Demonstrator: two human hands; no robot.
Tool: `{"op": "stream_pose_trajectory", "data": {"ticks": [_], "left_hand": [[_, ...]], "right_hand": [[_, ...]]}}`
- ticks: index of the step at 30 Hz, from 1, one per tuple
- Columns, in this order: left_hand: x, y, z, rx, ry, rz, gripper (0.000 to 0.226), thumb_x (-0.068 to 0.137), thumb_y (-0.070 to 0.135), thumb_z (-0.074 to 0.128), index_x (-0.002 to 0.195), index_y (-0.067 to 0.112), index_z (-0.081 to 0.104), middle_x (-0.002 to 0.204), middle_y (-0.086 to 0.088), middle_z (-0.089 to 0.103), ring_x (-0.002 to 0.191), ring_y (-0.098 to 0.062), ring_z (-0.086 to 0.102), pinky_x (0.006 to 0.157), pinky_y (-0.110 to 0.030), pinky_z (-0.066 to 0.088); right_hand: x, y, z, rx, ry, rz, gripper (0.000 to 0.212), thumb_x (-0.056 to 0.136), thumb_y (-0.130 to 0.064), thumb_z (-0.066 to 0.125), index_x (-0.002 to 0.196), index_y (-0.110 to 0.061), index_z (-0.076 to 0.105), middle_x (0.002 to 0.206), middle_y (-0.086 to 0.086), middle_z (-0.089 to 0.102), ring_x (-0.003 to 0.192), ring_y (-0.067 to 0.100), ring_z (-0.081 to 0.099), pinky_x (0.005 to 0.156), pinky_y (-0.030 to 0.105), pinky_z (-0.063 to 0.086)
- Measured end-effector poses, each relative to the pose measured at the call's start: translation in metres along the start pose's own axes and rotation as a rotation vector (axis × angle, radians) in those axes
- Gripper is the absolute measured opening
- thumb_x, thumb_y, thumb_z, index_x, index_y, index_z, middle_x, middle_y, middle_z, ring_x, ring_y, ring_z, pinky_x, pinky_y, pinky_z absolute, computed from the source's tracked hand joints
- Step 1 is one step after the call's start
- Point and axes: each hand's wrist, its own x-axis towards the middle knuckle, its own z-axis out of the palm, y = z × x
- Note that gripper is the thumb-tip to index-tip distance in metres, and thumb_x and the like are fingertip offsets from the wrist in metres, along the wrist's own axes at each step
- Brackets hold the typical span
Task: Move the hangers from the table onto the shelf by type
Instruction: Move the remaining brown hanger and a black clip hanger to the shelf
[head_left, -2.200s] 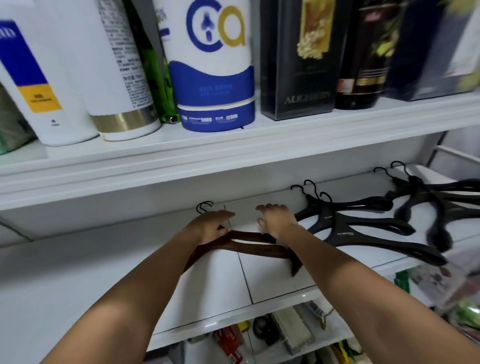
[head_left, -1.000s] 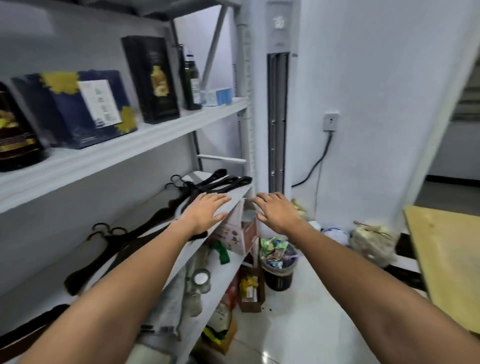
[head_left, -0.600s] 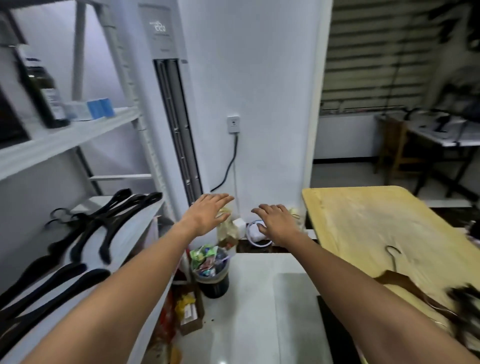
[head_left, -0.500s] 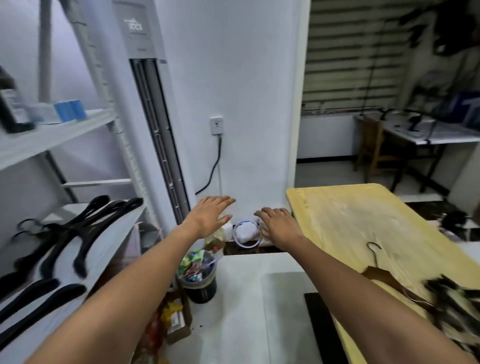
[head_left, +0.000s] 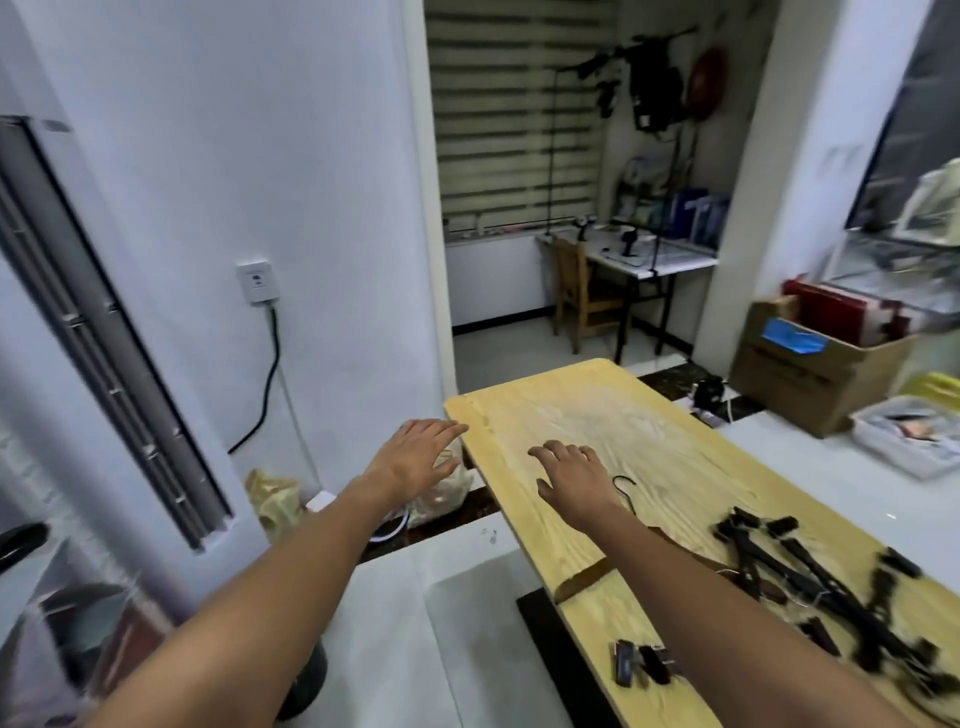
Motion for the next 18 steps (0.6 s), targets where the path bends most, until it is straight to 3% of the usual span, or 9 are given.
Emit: {"op": "stream_pose_trajectory", "data": {"ticks": [9, 18], "left_hand": [[0.09, -0.002, 0.039, -0.047, -0.041, 0.168, 0.051, 0.099, 0.042, 0.037, 0.147, 0.028, 0.026, 0.15, 0.008, 0.034, 0.138, -0.013, 0.028, 0.114, -0.028, 0.017], [0.152, 0.042, 0.081, -0.094, -0.122, 0.357, 0.051, 0.099, 0.041, 0.037, 0.148, 0.028, 0.025, 0.152, 0.007, 0.031, 0.139, -0.013, 0.027, 0.114, -0.029, 0.019]], "right_hand": [[0.015, 0.053, 0.027, 0.015, -0.055, 0.291, 0.051, 0.099, -0.033, 0.04, 0.146, -0.021, 0.027, 0.147, 0.005, 0.036, 0.13, 0.027, 0.041, 0.107, 0.04, 0.032], [-0.017, 0.095, 0.05, 0.027, -0.135, 0.534, 0.051, 0.097, -0.033, 0.043, 0.144, -0.02, 0.03, 0.144, 0.005, 0.039, 0.13, 0.027, 0.04, 0.106, 0.039, 0.032]]}}
